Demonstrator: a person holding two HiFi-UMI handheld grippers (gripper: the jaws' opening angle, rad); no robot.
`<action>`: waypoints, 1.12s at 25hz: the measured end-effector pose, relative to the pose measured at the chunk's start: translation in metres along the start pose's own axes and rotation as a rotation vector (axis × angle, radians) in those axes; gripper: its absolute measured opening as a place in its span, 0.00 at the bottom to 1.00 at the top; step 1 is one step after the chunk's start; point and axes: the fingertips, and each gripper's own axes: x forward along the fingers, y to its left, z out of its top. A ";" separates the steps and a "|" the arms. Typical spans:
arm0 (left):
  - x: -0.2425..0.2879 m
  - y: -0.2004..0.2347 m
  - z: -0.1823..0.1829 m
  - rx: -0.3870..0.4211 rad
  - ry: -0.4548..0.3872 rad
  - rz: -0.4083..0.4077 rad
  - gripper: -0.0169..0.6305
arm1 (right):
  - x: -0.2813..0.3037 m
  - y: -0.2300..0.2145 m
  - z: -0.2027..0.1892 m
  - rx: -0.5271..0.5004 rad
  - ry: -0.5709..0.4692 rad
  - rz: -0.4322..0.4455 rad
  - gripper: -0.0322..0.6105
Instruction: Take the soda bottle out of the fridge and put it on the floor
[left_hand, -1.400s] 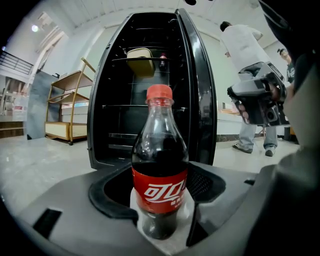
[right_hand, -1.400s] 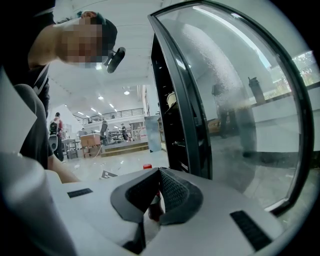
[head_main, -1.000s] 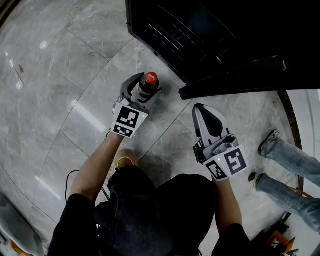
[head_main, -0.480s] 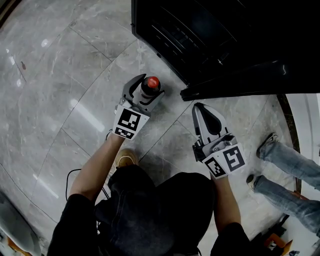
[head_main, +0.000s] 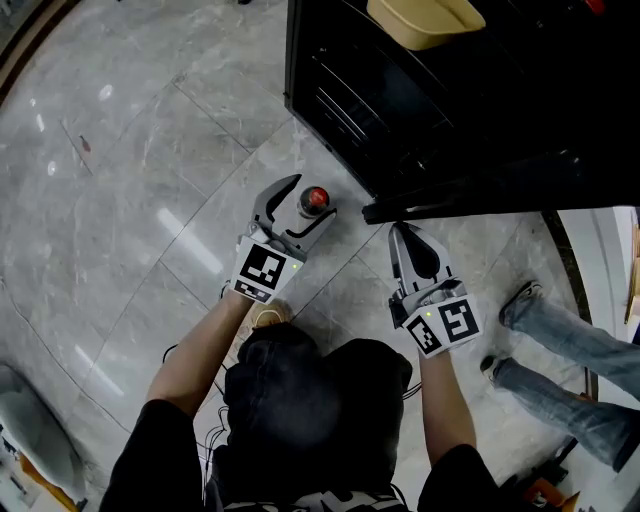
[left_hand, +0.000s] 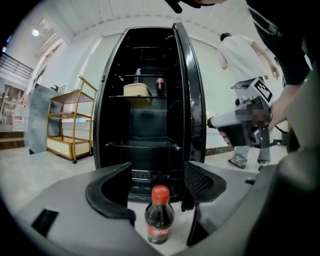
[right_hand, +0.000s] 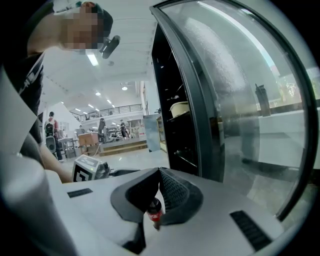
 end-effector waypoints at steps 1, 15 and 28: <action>-0.006 0.001 0.019 -0.004 0.003 0.003 0.52 | -0.002 0.006 0.015 0.006 0.004 0.004 0.08; -0.114 -0.021 0.347 -0.087 0.065 -0.011 0.52 | -0.067 0.084 0.307 0.074 0.053 -0.014 0.08; -0.187 -0.021 0.549 -0.156 0.087 -0.041 0.05 | -0.119 0.142 0.479 0.097 0.061 -0.054 0.08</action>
